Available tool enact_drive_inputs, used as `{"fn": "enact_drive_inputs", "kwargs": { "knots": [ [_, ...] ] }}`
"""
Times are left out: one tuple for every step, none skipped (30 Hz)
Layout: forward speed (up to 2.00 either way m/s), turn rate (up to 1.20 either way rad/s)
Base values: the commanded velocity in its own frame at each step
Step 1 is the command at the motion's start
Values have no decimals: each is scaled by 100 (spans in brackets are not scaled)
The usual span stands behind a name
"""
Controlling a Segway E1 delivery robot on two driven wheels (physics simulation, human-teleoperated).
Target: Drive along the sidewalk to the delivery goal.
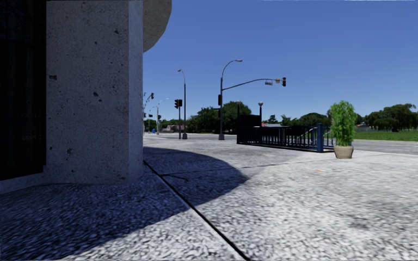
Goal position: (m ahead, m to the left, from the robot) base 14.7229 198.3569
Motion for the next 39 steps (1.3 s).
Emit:
{"fn": "enact_drive_inputs", "kwargs": {
  "knots": [
    [200, 0],
    [200, 0],
    [200, 0],
    [200, 0],
    [200, 0],
    [200, 0],
    [200, 0],
    [200, 0],
    [200, 0],
    [200, 0],
    [200, 0],
    [200, 0],
    [200, 0],
    [200, 0],
    [200, 0],
    [200, 0],
    [200, 0],
    [200, 0],
    [200, 0],
    [200, 0],
    [200, 0],
    [200, 0],
    [200, 0],
    [200, 0],
    [200, 0],
    [200, 0],
    [200, 0],
    [200, 0],
    [200, 0],
    [200, 0],
    [200, 0],
    [200, 0],
    [200, 0],
    [200, 0],
    [200, 0],
    [200, 0],
    [200, 0],
    [200, 0],
    [200, 0]
  ]
}}
